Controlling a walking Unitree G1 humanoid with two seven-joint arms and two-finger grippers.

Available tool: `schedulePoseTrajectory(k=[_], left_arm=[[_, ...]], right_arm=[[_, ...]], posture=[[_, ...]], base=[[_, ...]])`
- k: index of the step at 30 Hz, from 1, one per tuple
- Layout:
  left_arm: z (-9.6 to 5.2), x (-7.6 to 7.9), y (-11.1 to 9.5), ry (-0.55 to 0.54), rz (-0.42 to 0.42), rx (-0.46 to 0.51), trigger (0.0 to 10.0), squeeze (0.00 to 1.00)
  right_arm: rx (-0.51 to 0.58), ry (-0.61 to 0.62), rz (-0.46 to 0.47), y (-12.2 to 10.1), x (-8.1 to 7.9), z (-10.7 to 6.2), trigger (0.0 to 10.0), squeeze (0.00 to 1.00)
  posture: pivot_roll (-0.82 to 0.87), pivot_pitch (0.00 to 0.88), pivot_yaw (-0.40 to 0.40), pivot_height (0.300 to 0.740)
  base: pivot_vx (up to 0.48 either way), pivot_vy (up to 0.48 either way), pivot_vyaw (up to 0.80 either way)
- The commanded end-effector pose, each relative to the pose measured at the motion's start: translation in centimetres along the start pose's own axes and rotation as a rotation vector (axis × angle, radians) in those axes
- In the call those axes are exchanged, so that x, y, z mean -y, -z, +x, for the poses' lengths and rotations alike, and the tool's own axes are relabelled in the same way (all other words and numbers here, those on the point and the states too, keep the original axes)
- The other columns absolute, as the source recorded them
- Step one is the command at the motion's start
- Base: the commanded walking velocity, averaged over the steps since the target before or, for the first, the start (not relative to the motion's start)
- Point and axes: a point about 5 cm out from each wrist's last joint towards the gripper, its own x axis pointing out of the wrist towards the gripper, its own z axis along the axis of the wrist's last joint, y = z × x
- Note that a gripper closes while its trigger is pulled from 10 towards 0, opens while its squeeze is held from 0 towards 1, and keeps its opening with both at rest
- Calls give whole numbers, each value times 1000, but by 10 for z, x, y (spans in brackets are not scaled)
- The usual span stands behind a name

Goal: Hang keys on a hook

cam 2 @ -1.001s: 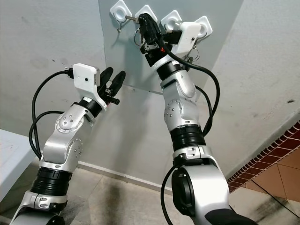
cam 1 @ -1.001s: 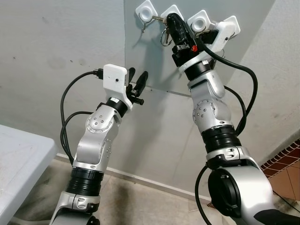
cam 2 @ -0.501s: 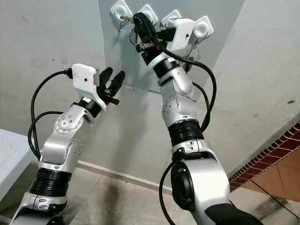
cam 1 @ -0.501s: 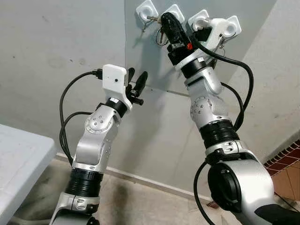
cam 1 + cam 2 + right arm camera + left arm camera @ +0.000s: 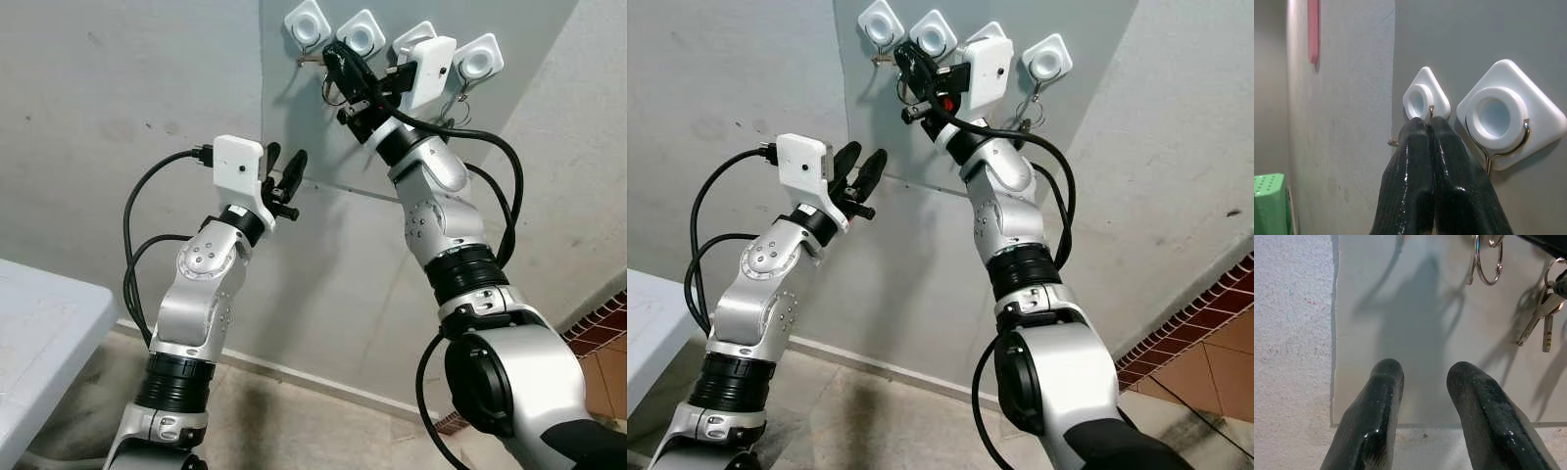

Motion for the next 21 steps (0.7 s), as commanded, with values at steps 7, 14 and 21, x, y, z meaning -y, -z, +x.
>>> schedulePoseTrajectory(k=[7, 14, 21], left_arm=[[0, 2, -4, 1, -2, 12, 10000, 0], [0, 3, -4, 7, -9, 17, 10000, 0], [-1, 3, -3, 8, -11, 17, 10000, 0]], right_arm=[[-165, -8, -7, 34, -1, -19, 10000, 0], [-218, -34, -15, 48, -2, -35, 10000, 1000], [-233, -16, -12, 54, -1, -47, 10000, 1000]], posture=[[140, 66, -86, 740], [138, 59, -85, 740], [138, 52, -86, 740]], base=[[0, 0, 0], [0, 0, 0], [0, 0, 0]])
